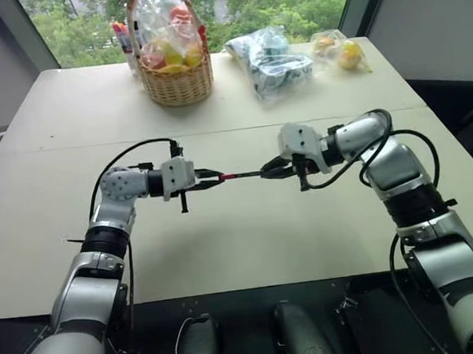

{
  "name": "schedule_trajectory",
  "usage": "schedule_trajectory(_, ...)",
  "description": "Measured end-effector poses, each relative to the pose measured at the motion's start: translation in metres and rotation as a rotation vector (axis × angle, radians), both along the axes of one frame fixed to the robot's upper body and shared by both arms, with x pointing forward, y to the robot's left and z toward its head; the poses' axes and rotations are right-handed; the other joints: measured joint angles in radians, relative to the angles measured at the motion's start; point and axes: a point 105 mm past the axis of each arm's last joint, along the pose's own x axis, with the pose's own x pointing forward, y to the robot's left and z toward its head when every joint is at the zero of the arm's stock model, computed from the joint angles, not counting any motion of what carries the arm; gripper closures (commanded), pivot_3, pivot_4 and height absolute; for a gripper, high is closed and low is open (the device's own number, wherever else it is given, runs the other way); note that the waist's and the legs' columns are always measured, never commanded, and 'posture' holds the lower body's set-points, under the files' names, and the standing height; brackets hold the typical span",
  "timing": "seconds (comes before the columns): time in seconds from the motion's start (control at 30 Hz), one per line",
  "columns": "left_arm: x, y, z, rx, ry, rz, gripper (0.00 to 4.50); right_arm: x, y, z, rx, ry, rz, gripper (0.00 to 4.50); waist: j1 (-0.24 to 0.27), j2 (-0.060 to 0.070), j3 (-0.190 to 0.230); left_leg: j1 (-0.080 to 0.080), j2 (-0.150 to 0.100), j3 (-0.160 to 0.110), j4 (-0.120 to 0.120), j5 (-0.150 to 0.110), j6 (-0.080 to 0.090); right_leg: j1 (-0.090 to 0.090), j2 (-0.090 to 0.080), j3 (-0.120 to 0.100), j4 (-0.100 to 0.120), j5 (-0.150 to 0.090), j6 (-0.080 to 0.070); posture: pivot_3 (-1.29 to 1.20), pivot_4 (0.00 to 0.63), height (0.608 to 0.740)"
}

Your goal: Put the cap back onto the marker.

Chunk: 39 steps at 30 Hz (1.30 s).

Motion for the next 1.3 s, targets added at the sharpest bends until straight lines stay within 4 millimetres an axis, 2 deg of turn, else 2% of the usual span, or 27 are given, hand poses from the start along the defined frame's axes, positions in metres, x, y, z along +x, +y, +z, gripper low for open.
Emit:
schedule_trajectory(0.37, -0.003, 0.001, 0.004, 0.006, 0.000, -0.023, 4.50, 0.000, 0.000, 0.000, 0.044, 0.074, -0.004, 4.45, 0.000, 0.000, 0.000, 0.000, 0.000, 0.000, 0.004, 0.000, 0.000, 0.000, 0.000, 0.000, 0.003, 0.000, 0.000, 0.00, 0.150, 0.740)
schedule_trajectory(0.73, -0.001, 0.002, 0.007, 0.008, 0.034, -0.004, 4.50, 0.001, 0.000, 0.000, 0.047, 0.060, 0.002, 4.45, 0.000, 0.000, 0.000, -0.001, 0.000, -0.001, 0.006, 0.000, 0.000, 0.000, 0.000, 0.000, 0.005, 0.000, 0.000, 0.00, 0.150, 0.740)
schedule_trajectory(0.8, -0.001, 0.003, 0.010, 0.009, 0.026, 0.004, 3.60, 0.002, 0.000, 0.002, 0.049, 0.052, 0.005, 4.50, -0.001, 0.000, 0.000, -0.001, 0.000, -0.001, 0.006, 0.000, 0.000, 0.000, 0.000, 0.000, 0.005, 0.000, 0.000, 0.00, 0.150, 0.740)
schedule_trajectory(0.83, -0.001, 0.001, 0.013, -0.006, 0.017, 0.010, 3.29, 0.002, 0.003, 0.004, 0.060, 0.048, 0.020, 4.50, -0.002, 0.000, 0.000, -0.001, 0.000, -0.001, 0.006, 0.000, 0.000, 0.000, 0.000, 0.000, 0.005, 0.000, 0.000, 0.00, 0.150, 0.740)
schedule_trajectory(0.93, -0.006, -0.015, 0.023, -0.048, -0.030, -0.021, 1.74, -0.003, 0.022, 0.006, 0.076, 0.041, 0.100, 4.50, -0.003, 0.000, 0.000, -0.001, 0.000, -0.001, 0.006, 0.000, 0.000, 0.000, 0.001, 0.000, 0.006, 0.000, 0.000, 0.00, 0.150, 0.740)
schedule_trajectory(1.03, -0.011, -0.002, 0.028, -0.079, -0.036, 0.036, 0.22, 0.001, 0.010, 0.003, 0.054, 0.053, 0.081, 4.50, -0.002, 0.000, 0.000, -0.001, 0.000, -0.001, 0.006, 0.000, 0.000, 0.000, 0.000, 0.000, 0.006, 0.000, 0.000, 0.00, 0.150, 0.740)
schedule_trajectory(1.17, -0.021, 0.022, 0.026, -0.109, 0.006, 0.137, 0.10, 0.008, -0.020, 0.003, 0.016, 0.049, -0.001, 4.50, -0.002, 0.001, 0.000, -0.001, 0.000, -0.001, 0.006, 0.000, 0.000, 0.000, 0.000, 0.000, 0.005, 0.000, 0.000, 0.00, 0.150, 0.740)
schedule_trajectory(1.3, -0.030, 0.031, 0.029, -0.128, 0.029, 0.189, 0.10, 0.011, -0.036, 0.006, 0.012, 0.036, -0.046, 4.50, 0.000, 0.001, 0.001, -0.001, 0.000, -0.001, 0.007, 0.000, 0.000, 0.000, 0.000, 0.000, 0.005, 0.000, 0.000, 0.00, 0.150, 0.740)
